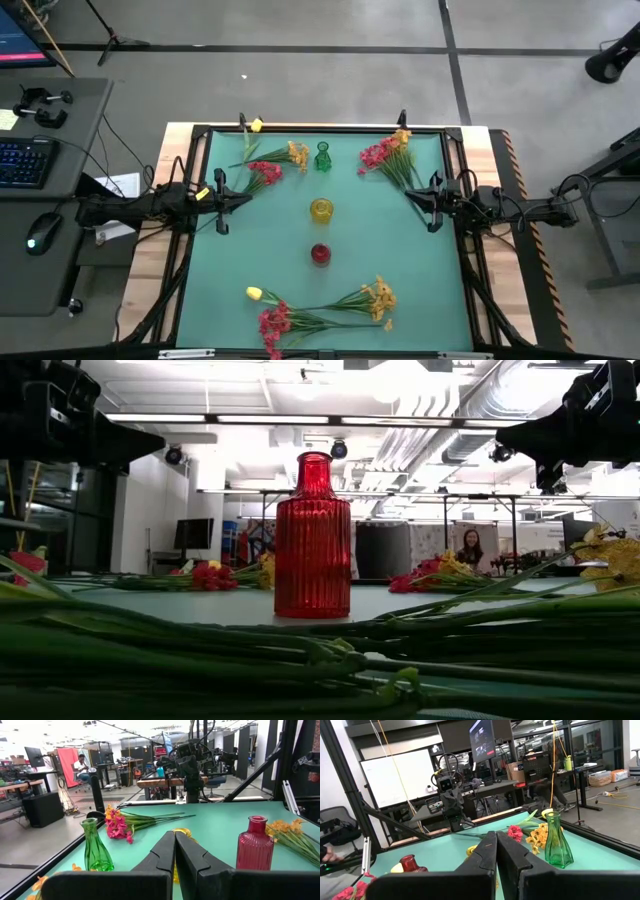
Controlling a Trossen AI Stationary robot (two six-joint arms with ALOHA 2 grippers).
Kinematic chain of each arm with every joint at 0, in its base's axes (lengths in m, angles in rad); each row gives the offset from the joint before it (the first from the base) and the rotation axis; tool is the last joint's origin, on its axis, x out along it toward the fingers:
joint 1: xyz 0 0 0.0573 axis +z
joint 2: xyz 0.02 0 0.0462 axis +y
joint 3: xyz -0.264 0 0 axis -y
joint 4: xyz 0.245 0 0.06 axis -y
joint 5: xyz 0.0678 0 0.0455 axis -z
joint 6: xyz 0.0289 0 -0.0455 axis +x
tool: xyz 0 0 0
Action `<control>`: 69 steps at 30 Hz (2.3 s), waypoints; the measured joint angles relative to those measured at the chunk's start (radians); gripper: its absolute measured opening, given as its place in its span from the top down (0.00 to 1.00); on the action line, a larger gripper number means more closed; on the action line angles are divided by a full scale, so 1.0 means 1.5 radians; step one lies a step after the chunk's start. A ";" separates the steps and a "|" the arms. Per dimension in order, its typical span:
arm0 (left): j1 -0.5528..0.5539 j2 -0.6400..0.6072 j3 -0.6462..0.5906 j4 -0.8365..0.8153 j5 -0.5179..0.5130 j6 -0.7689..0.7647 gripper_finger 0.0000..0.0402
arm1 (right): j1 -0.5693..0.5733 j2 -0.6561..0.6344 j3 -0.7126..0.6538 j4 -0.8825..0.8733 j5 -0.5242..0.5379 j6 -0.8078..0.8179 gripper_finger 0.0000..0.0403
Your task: Sort flowers into vase by color
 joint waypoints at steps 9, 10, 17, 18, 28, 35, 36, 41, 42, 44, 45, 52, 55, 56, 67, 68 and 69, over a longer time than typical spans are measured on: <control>0.000 0.000 0.000 0.001 0.000 0.000 1.00 | 0.000 0.000 0.000 0.000 0.000 0.000 1.00; 0.000 0.000 0.000 0.001 0.000 0.000 1.00 | 0.000 0.000 0.000 0.000 0.000 0.000 1.00; 0.000 0.000 0.000 -0.001 0.000 0.000 1.00 | 0.000 0.000 0.000 0.000 0.000 0.000 1.00; 0.000 0.000 0.000 -0.001 0.000 0.000 1.00 | 0.000 0.000 0.000 0.000 0.000 0.000 1.00; 0.000 0.000 0.000 -0.001 0.000 0.000 1.00 | 0.000 0.000 0.000 0.000 0.000 0.000 1.00; 0.000 0.000 0.000 -0.001 0.000 0.000 1.00 | 0.000 0.000 0.000 0.000 0.000 0.000 1.00; 0.000 0.000 0.000 -0.001 0.000 0.000 1.00 | 0.000 0.000 0.000 0.000 0.000 0.000 1.00; 0.000 0.000 0.000 -0.001 0.000 0.000 1.00 | 0.000 0.000 0.000 0.000 0.000 0.000 1.00; 0.000 0.000 0.000 -0.001 0.000 0.000 1.00 | 0.000 0.000 0.000 0.000 0.000 0.000 1.00; 0.000 0.000 0.000 -0.001 0.000 0.000 1.00 | 0.000 0.000 0.000 0.000 0.000 0.000 1.00; 0.000 0.000 0.000 -0.001 0.000 0.000 1.00 | 0.000 0.000 0.000 0.000 0.000 0.000 1.00; 0.000 0.000 0.000 -0.001 0.000 0.000 1.00 | 0.000 0.000 0.000 0.000 0.000 0.000 1.00; 0.000 0.000 0.000 -0.001 0.000 0.000 1.00 | 0.000 0.000 0.000 0.000 0.000 0.000 1.00; 0.000 0.000 0.000 0.000 0.000 -0.001 1.00 | 0.000 0.000 0.000 0.000 0.000 0.000 1.00; 0.000 0.042 0.002 0.317 0.011 -0.117 1.00 | 0.000 0.000 0.000 0.000 0.000 0.000 1.00; 0.000 0.063 0.012 0.330 0.011 -0.127 1.00 | 0.000 0.000 0.000 0.000 0.000 0.000 1.00; 0.000 0.090 0.028 0.321 0.010 -0.137 1.00 | 0.000 0.000 0.000 0.000 0.000 0.000 1.00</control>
